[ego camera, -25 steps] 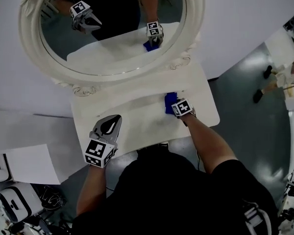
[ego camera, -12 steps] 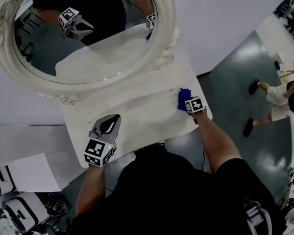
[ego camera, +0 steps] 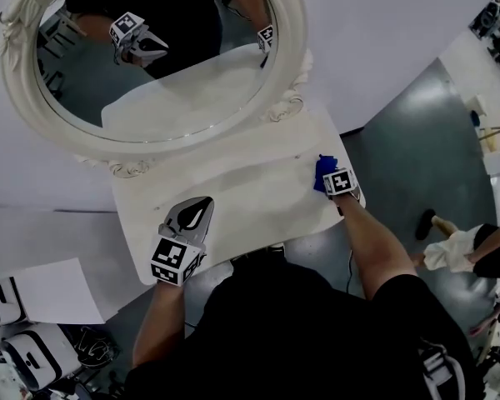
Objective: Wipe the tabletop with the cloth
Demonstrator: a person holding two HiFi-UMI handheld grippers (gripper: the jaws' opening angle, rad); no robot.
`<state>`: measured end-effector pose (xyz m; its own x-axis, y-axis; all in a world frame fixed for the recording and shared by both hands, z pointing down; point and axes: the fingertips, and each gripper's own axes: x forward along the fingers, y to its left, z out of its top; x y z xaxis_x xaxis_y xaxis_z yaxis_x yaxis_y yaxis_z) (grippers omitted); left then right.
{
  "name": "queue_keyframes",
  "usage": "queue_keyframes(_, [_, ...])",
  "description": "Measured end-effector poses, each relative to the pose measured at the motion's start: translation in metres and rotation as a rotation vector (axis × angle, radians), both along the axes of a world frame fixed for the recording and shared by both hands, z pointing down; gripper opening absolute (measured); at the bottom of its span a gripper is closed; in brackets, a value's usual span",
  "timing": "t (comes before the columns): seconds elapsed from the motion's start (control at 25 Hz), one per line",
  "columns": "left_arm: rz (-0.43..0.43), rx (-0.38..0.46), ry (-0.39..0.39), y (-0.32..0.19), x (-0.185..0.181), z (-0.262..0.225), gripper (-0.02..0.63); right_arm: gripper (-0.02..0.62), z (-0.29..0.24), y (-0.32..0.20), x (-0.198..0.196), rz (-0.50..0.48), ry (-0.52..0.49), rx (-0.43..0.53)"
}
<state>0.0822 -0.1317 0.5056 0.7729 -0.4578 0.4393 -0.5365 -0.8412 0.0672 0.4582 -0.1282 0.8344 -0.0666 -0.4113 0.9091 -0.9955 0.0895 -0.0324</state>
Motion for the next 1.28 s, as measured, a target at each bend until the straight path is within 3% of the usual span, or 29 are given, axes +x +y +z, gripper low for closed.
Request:
queue_keyframes(0.12, [-0.034, 0.005, 0.007, 0.002, -0.017, -0.002, 0.014, 0.043, -0.014, -0.012, -0.022, -0.054, 0.044, 0.046])
queue_keyframes(0.24, [-0.078, 0.007, 0.014, 0.004, -0.037, -0.002, 0.014, 0.042, -0.022, -0.026, -0.071, -0.143, 0.008, 0.066])
queue_keyframes(0.64, [-0.24, 0.018, 0.023, 0.025, -0.128, -0.002, 0.014, 0.043, -0.041, -0.062, -0.288, -0.451, -0.133, 0.101])
queue_keyframes(1.0, [-0.422, 0.01, 0.026, 0.055, -0.226, 0.0, 0.014, 0.043, -0.055, -0.026, -0.512, -0.783, -0.283, 0.075])
queue_keyframes(1.28, [-0.554, -0.003, 0.019, 0.085, -0.3, 0.007, 0.014, 0.041, -0.056, 0.018, -0.645, -0.851, -0.445, -0.02])
